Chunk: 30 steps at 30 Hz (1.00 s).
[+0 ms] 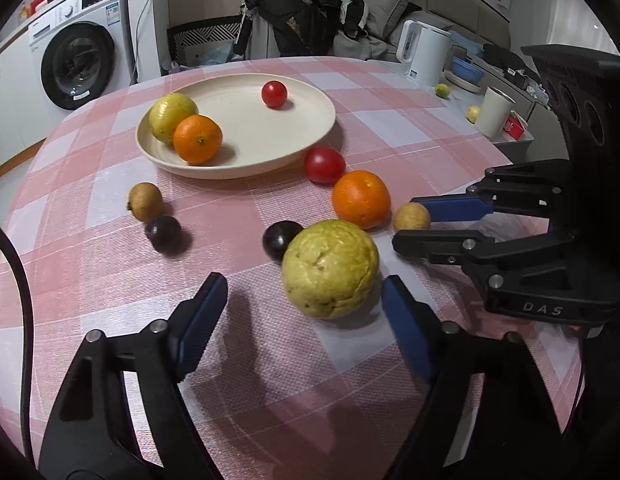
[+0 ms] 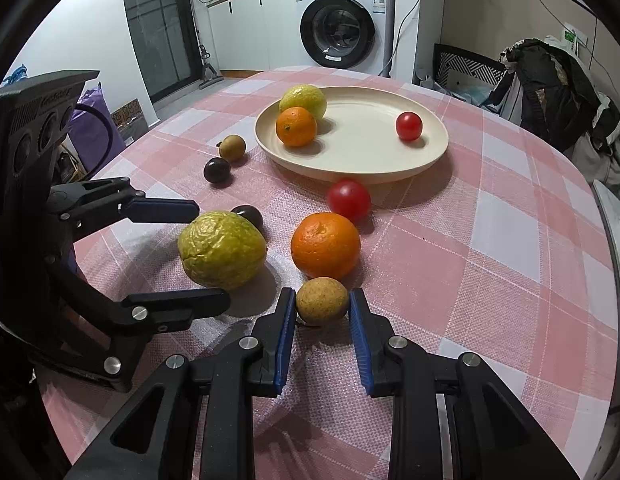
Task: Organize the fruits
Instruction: 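Grasp the small brown kiwi with the right gripper while the left gripper approaches the pomelo, then grasp the pale-yellow pomelo with the left gripper while the right gripper holds the kiwi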
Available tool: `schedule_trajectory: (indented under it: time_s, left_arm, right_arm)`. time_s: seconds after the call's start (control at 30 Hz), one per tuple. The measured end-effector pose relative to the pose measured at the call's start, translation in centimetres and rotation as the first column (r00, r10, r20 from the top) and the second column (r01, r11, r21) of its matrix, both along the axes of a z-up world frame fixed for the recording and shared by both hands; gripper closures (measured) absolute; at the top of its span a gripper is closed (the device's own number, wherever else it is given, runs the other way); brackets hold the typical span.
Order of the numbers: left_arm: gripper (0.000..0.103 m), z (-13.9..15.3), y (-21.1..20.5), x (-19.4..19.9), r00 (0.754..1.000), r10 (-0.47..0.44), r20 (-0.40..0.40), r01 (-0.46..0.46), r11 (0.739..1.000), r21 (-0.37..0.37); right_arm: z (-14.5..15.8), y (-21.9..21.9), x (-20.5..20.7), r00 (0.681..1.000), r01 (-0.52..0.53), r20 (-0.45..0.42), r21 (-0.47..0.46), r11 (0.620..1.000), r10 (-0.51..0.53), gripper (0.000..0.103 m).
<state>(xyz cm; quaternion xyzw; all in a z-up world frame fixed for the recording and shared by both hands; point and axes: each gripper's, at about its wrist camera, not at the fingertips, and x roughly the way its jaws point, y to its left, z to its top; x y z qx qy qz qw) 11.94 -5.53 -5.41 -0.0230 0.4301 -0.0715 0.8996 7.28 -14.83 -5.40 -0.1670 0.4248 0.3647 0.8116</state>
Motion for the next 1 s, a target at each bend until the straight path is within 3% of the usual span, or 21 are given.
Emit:
schedule_trajectory:
  time_s: [0.3,0.67,1.0]
  left_arm:
    - [0.058,0.4,-0.4,-0.4,0.999,-0.041,0.030,0.042,0.999,-0.025]
    - [0.059,1.2,-0.3,-1.3,0.994,-0.059,0.087,0.060,0.998,-0.012]
    - [0.059,3.2,1.8,-2.1,0.987,0.016,0.157,-0.010,0.999,-0.035]
  right_arm:
    - [0.0,-0.1,-0.1,1.000,0.000,0.001,0.006,1.000,0.000,0.075]
    - [0.4,-0.1,-0.3,1.000,-0.005,0.009,0.023,1.000,0.004,0.075]
    - [2.1,-0.4,-0.7,0.999,0.000,0.053,0.092,0.996,-0.005,0.075]
